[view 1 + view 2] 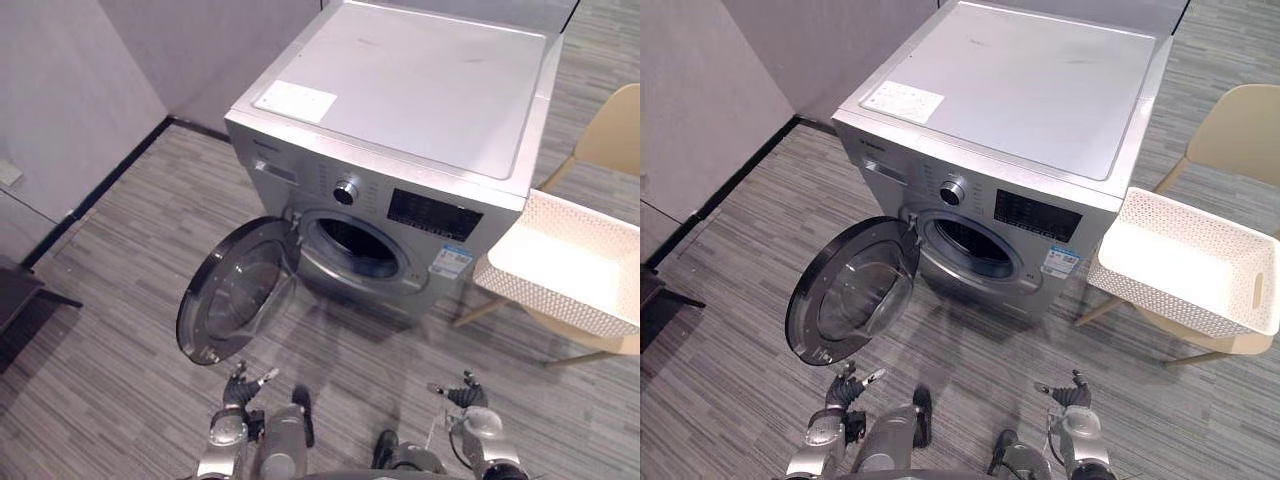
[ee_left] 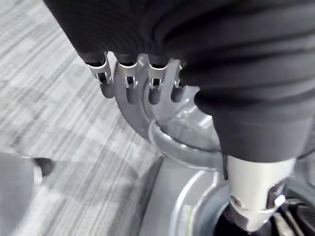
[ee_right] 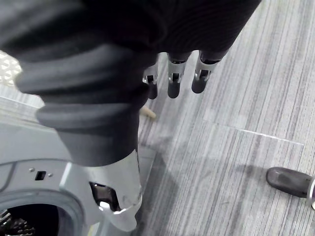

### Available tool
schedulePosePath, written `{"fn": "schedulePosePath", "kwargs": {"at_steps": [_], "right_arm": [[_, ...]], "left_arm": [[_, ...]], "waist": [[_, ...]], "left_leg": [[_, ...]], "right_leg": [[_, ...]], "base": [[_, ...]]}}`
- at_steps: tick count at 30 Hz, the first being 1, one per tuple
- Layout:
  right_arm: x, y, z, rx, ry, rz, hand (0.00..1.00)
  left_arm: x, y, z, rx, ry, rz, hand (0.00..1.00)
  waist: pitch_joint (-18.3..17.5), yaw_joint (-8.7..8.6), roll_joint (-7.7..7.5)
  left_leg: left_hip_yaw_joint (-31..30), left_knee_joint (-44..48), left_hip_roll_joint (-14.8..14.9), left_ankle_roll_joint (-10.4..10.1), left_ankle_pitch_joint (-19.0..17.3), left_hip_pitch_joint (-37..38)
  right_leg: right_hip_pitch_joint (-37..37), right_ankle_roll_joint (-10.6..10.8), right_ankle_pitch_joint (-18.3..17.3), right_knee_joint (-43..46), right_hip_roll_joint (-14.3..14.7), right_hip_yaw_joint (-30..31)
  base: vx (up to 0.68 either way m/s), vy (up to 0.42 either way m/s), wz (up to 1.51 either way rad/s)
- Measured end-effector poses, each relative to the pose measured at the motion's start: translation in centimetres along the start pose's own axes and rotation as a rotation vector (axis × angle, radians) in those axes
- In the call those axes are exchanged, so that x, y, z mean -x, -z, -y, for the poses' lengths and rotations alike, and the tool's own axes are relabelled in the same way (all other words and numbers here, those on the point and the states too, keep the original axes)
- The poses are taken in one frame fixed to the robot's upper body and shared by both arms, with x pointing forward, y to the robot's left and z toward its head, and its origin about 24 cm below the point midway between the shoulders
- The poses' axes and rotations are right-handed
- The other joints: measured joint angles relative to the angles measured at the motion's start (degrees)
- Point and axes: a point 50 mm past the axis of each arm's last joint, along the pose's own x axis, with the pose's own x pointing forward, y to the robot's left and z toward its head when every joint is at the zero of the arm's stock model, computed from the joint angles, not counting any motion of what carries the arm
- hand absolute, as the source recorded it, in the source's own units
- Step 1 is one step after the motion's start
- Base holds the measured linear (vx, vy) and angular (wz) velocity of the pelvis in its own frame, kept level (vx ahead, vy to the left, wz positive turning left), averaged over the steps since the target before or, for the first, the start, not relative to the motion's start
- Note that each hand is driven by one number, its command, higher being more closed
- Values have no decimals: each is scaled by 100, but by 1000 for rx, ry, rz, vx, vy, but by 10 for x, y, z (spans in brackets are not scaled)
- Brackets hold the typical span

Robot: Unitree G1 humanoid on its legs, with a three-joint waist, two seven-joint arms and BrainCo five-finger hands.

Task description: Pick up the laundry basket with both hands and put the clothes into the washing machine.

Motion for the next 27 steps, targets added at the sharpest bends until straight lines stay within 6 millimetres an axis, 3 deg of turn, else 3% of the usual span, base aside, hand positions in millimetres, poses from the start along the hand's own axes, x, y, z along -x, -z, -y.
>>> {"fn": "schedulePosePath", "kwargs": {"at_steps": [2,4,5,7,10,13,19,22,27], "right_arm": [[1,6,1,5,1,-23,0],[1,9,1,7,-1,-33,0],[1,9,1,8,-1,-33,0],[1,10,1,11,-3,-38,0],[1,10,0,14,-8,-37,0],[-1,12,3,25,-18,-52,0],[-4,0,0,52,-35,-15,0],[-4,-1,-1,62,-39,-11,0],[-5,-20,-8,65,-58,62,0]], "left_arm": [[-1,-20,-9,-30,-20,93,0],[0,-45,-31,-60,-106,212,0],[0,-46,-33,-60,-115,219,0],[1,-60,-75,-94,-296,277,0],[2,-69,-113,-157,-440,302,0],[-7,-76,-137,-233,-501,282,0],[-23,-85,-192,-367,-593,165,0],[-35,-91,-193,-430,-533,126,0],[-57,-119,-167,-500,-381,171,0]], "waist": [[-24,-14,-40],[-42,-40,-27],[-52,-44,-24],[-206,-136,26],[-220,-135,31],[-221,-131,6],[-140,-132,-212],[-9,-122,-343],[323,-134,-520]], "left_leg": [[-76,-202,-102,71,113,128],[-65,-442,-220,156,223,365],[-63,-458,-226,153,227,377],[-15,-715,-310,225,378,456],[80,-858,-366,274,458,531],[104,-859,-373,276,460,534],[425,-860,-291,251,478,152],[560,-846,-269,248,481,-7],[748,-376,-152,307,348,-663]], "right_leg": [[177,73,189,-285,-6,-23],[376,161,312,-467,-33,-7],[380,165,319,-480,-35,-4],[381,209,466,-623,-56,49],[392,201,607,-774,-28,168],[440,184,694,-913,0,193],[-71,121,900,-1052,108,547],[-267,97,994,-1111,140,681],[-807,-24,1237,-1120,194,990]], "base": [[-99,134,13],[-84,119,5],[-55,92,0],[-26,84,-9],[-19,63,-19],[-6,36,-8],[0,6,-31],[35,-1,-27],[15,5,-22]]}}
